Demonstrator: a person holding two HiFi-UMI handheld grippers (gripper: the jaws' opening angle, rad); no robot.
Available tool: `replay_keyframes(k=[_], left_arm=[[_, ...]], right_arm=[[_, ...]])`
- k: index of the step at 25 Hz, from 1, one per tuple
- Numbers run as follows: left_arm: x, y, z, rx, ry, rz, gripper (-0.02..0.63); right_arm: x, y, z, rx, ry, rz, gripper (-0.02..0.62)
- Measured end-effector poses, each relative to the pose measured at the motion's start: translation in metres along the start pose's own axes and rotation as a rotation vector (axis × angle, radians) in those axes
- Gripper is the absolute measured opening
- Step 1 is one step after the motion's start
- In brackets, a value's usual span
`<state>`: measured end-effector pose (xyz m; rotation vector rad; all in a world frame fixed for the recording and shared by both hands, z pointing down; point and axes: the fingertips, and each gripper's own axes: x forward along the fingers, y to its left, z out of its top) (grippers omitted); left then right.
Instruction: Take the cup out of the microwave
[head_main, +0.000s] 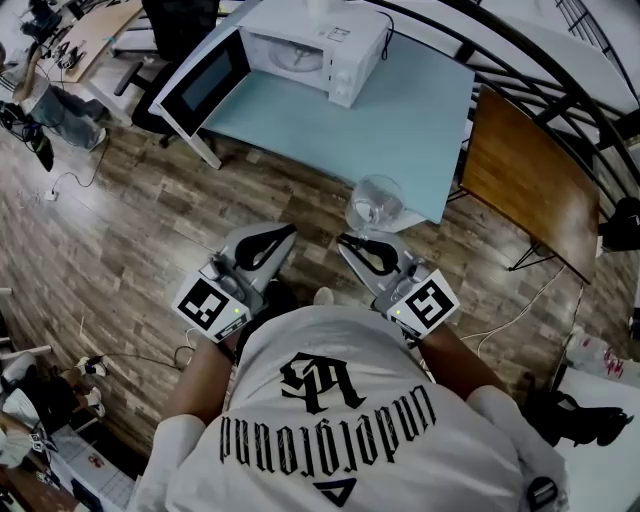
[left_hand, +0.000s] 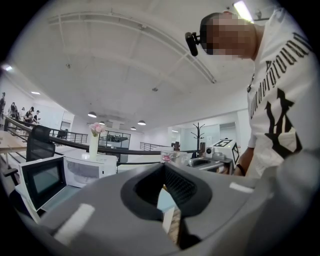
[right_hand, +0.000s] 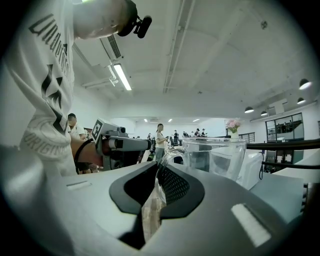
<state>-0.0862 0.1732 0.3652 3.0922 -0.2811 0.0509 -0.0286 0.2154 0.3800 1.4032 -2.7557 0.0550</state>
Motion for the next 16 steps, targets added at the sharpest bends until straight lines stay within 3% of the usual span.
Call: replay_keyframes(k=[12, 16], left_arm=[[0.001, 0.017, -0.004, -0.015, 0.006, -0.006, 0.049], [0.003, 0.024, -0.008, -0.023, 0.009, -0.011, 0.049]], right_arm=[[0.017, -0.004, -0.006, 0.037, 0.035, 0.009, 0.021], [0.026, -0.012, -0.003, 0.015, 0.001, 0.004, 0.021]])
